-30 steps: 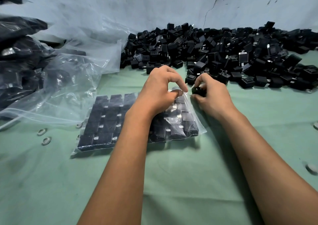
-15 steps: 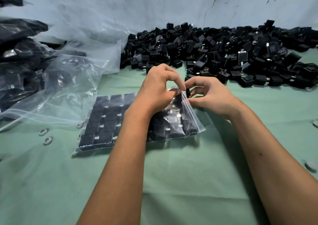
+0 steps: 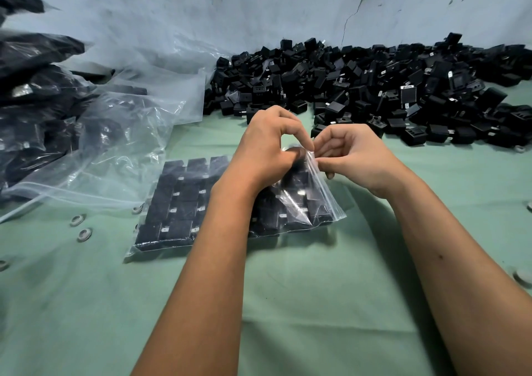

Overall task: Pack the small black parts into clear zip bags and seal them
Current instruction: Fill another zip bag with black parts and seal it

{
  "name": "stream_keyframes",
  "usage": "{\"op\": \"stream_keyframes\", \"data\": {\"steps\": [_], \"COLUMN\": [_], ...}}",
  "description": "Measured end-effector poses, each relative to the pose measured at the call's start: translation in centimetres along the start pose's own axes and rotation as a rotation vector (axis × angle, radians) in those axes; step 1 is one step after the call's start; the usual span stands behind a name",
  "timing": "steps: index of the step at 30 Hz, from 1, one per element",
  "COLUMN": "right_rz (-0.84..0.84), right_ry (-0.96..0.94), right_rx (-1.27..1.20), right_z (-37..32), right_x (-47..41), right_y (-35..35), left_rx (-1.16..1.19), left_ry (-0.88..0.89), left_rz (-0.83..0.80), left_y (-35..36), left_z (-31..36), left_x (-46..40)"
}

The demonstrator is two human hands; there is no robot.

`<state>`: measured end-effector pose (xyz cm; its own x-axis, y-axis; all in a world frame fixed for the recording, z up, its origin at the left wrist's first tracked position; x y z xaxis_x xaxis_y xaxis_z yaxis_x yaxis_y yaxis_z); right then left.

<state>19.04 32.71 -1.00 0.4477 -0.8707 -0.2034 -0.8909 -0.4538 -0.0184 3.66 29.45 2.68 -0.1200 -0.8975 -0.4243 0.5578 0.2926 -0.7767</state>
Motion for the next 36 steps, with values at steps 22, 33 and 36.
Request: {"op": "stream_keyframes", "data": {"steps": [22, 33, 36], "right_rz": [0.216, 0.149, 0.086], "right_ry": [0.105, -0.001, 0.109], "right_rx": [-0.309, 0.955, 1.016], "right_z": [0.4, 4.0, 5.1], "right_x": [-0.4, -1.9, -2.2], "right_y": [-0.7, -2.1, -2.2], "left_rx": [-0.012, 0.004, 0.001], "left_ry": [-0.005, 0.001, 0.003], "left_rz": [0.011, 0.003, 0.005], "left_y": [-0.2, 0.1, 0.1], "left_z": [0.2, 0.3, 0.2], "left_x": [0.1, 0.1, 0.0]}}
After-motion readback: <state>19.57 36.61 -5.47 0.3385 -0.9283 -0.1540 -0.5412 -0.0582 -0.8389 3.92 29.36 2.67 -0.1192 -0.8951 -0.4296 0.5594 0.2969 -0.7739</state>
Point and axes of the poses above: each hand's wrist, its own x-axis away from the middle knuckle, its own y-axis out of the palm, z = x × y, the point moved 7 cm from there along -x, towards the middle knuckle, and after that the axes turned 13 degrees about -x, right-handed, at the moved point
